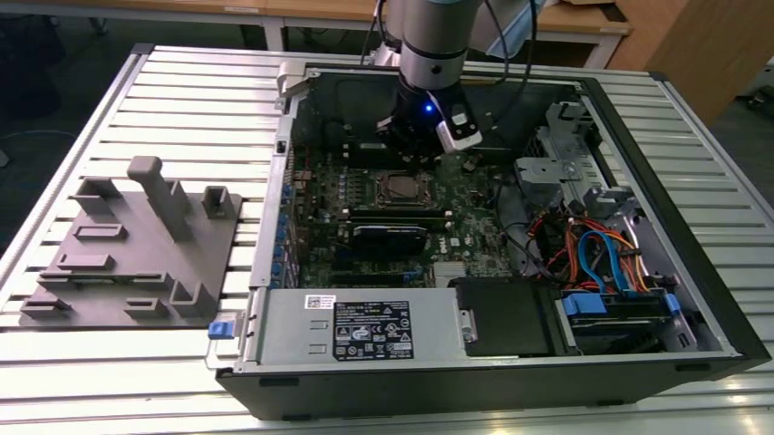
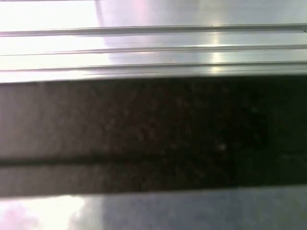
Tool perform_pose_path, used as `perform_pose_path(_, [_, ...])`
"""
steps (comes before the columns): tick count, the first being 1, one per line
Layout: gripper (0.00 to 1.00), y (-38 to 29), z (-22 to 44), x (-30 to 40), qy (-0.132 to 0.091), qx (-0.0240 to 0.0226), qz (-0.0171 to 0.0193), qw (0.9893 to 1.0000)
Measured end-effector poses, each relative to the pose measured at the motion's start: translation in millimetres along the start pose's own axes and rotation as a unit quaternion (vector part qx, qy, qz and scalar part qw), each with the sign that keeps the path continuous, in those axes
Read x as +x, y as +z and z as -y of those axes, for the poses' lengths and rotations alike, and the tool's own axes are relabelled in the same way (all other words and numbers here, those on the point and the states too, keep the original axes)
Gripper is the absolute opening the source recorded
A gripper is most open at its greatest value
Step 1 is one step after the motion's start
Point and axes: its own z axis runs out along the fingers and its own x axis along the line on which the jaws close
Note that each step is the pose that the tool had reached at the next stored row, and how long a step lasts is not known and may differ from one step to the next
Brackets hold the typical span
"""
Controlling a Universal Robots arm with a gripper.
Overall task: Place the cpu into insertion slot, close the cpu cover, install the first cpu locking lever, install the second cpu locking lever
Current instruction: 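Install the first cpu locking lever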
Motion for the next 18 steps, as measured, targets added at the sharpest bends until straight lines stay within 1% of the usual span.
perform_pose_path(1, [0.10,0.5,0.1,0.0,0.000,0.0017,0.0000,1.0000])
perform_pose_path(3, [0.10,1.5,0.0,0.0,0.000,0.0028,0.0002,1.0000])
perform_pose_path(10, [0.10,3.3,-0.2,0.0,0.000,0.0027,0.0003,1.0000])
perform_pose_path(12, [0.10,3.7,-0.1,0.1,0.000,0.0002,0.0001,1.0000])
perform_pose_path(13, [0.10,3.9,-0.1,0.1,0.000,-0.0024,0.0000,1.0000])
perform_pose_path(16, [0.10,4.2,-0.2,0.0,0.000,-0.0120,-0.0003,0.9999])
perform_pose_path(17, [0.10,4.1,-0.1,0.1,0.000,-0.0143,-0.0006,0.9999])
perform_pose_path(18, [0.10,4.0,-0.2,0.1,0.000,-0.0151,-0.0006,0.9999])
